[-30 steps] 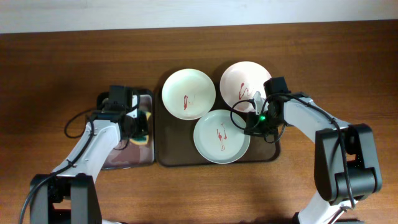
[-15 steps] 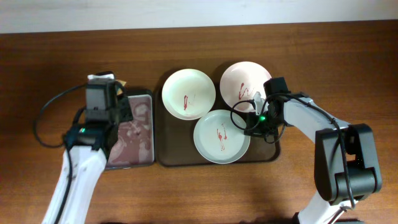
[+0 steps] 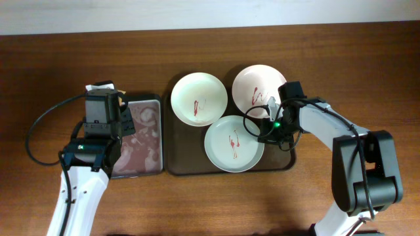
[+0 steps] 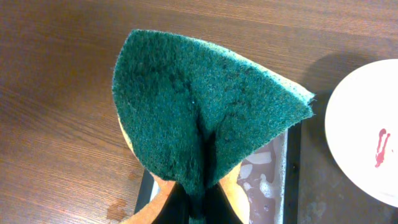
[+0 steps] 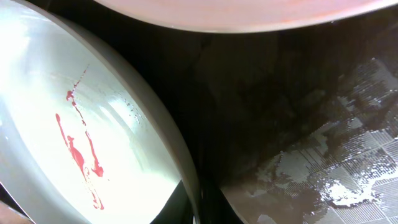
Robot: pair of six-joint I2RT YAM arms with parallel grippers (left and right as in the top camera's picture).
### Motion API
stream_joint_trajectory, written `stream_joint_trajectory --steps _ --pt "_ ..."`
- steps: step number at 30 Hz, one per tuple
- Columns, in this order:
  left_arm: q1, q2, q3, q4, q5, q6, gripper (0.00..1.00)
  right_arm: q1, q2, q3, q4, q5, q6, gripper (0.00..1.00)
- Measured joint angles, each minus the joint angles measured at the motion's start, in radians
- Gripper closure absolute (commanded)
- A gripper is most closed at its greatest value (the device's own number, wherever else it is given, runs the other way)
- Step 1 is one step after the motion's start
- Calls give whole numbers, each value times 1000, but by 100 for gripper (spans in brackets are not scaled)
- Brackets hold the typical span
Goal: Clean dirty plates on tray and stack at the side
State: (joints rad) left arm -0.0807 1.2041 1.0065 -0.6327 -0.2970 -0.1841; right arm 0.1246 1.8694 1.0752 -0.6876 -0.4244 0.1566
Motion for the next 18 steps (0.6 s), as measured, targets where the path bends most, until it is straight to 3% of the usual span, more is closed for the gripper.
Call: stream_joint_trajectory --steps 18 --pt "0 0 0 -23 0 0 100 0 0 0 0 0 0 92"
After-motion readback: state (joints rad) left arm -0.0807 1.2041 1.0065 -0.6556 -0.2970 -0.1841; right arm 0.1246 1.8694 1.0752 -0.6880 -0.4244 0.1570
